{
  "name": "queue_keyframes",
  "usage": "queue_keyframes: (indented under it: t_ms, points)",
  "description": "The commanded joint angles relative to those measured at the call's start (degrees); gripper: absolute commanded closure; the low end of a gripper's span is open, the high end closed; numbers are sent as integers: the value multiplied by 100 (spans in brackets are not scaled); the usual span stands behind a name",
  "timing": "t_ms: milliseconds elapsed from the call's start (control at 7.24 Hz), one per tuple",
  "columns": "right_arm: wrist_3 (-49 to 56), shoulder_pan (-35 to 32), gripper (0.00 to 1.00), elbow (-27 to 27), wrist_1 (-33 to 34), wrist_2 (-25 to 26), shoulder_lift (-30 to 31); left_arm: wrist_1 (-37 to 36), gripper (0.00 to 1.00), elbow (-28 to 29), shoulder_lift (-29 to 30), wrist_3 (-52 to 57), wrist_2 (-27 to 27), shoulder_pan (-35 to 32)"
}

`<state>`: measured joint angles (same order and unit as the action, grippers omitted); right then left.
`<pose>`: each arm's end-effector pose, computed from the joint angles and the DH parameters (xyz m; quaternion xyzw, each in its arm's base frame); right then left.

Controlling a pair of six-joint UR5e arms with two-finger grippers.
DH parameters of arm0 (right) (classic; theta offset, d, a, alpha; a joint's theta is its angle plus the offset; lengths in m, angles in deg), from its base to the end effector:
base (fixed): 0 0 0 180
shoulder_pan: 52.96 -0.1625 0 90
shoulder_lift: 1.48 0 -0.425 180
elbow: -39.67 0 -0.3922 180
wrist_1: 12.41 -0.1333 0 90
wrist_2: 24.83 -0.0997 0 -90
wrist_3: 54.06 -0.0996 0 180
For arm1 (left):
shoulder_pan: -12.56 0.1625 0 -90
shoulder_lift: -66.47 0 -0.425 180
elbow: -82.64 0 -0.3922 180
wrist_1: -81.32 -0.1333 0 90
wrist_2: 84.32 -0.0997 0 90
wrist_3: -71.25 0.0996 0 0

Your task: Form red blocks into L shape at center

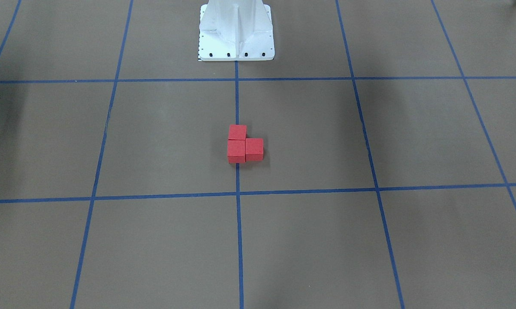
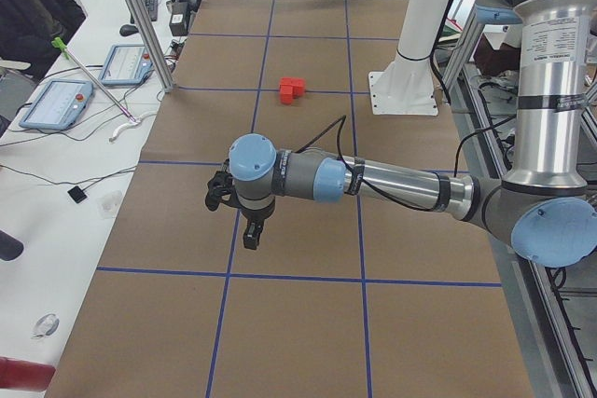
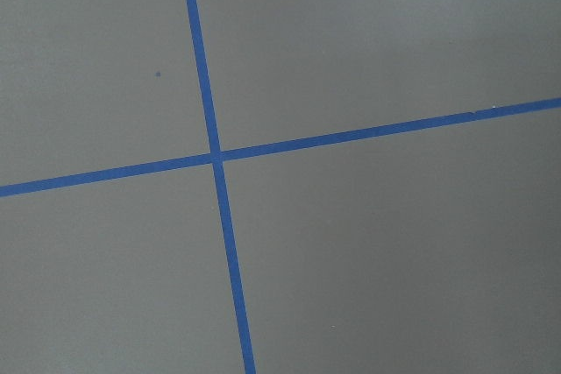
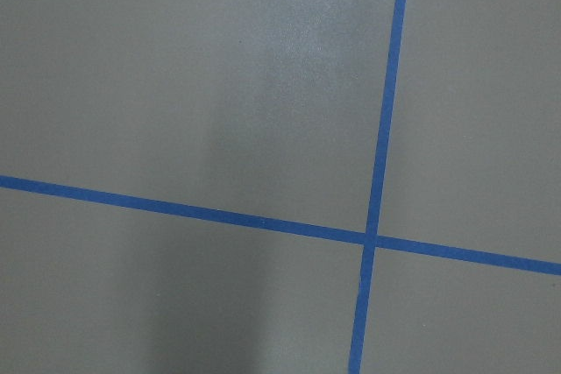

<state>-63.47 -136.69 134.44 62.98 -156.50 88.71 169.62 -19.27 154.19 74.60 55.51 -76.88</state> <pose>0.0112 -0.5124 0.5937 0.1065 -0.3687 -0.0340 0.9228 -0.0525 -0.4779 0.5714 0.0729 0.4186 0.0600 0.9032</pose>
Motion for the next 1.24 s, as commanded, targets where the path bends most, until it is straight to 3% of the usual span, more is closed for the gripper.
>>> queue_keyframes:
  t_ms: [0,1104]
  points:
    - [0,14,0,-11,-7,0,-28,21,0,40,-1,8,0,14]
    - [-8,15,0,50,2,-148,-98,12,0,40,-36,8,0,14]
